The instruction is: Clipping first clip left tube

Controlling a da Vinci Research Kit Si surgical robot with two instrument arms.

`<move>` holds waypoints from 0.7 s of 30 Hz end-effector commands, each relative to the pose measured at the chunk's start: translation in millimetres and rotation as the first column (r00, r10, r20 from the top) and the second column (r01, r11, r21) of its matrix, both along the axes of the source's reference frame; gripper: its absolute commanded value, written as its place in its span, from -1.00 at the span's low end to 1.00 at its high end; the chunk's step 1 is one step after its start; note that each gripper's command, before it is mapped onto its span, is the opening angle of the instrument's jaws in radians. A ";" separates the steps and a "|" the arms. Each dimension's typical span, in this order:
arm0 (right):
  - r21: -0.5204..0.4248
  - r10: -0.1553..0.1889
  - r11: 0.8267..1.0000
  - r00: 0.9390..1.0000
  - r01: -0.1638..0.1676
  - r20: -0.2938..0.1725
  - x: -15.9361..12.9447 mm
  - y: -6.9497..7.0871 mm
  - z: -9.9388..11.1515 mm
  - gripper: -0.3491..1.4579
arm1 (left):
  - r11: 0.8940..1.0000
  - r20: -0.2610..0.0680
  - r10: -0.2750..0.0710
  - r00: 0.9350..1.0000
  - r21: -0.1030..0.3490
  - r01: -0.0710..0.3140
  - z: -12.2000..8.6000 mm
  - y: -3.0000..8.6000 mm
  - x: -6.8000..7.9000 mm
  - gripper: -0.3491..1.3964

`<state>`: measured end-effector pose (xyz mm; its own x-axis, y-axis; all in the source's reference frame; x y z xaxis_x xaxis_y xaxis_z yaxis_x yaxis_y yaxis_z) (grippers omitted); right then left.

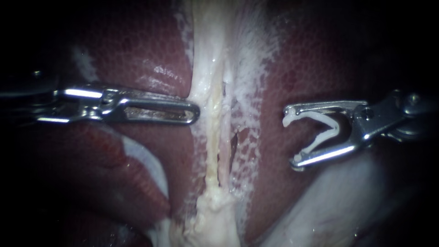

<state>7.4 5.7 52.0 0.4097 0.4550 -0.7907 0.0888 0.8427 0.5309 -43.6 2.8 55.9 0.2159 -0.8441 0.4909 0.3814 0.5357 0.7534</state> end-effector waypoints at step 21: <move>-0.001 -0.009 1.000 1.000 0.009 -0.003 2.3 -2.8 2.2 0.05 | 1.000 0.014 -0.011 1.000 0.015 0.011 -6.8 0.1 3.1 -1.00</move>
